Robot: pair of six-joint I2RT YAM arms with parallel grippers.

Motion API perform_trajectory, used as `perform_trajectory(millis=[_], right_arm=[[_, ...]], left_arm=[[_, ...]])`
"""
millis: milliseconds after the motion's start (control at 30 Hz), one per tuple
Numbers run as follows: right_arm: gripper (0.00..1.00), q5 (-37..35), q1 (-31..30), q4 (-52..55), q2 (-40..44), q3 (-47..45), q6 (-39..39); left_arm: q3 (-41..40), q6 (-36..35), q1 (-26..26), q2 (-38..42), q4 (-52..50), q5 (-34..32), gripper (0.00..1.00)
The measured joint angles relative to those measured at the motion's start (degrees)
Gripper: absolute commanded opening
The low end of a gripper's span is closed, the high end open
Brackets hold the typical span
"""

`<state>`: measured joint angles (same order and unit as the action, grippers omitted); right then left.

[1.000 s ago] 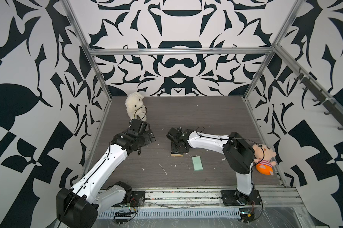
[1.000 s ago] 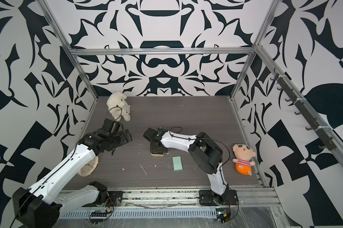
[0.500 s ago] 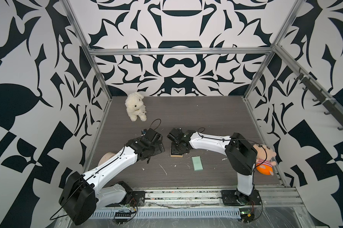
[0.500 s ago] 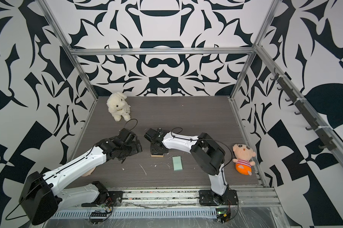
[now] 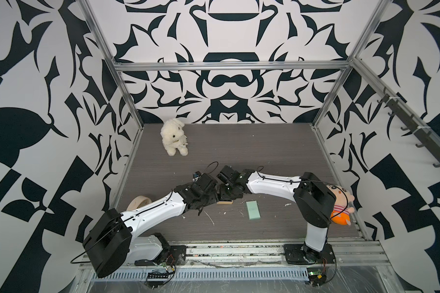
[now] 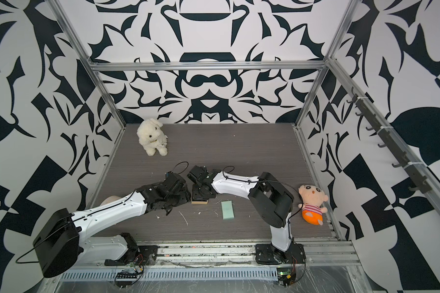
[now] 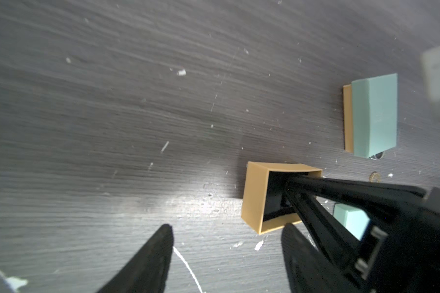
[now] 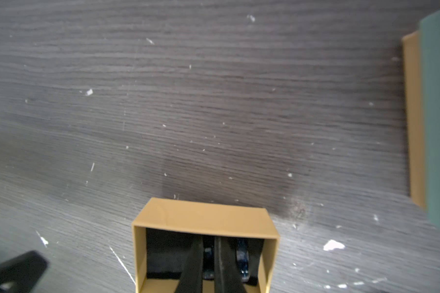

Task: Take the rings out of the lift-off lid box
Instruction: Take out the ring from the jewelry box.

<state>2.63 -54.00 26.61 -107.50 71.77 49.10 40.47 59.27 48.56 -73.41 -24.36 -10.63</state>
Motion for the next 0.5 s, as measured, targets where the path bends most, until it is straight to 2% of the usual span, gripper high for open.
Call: perform_trajectory(millis=[500], right_arm=[[0.0,2.8,0.0,-3.1,1.5,-2.4,-0.9]], left_arm=[[-1.0,1.2,1.7,-5.9,4.9,0.2,0.59]])
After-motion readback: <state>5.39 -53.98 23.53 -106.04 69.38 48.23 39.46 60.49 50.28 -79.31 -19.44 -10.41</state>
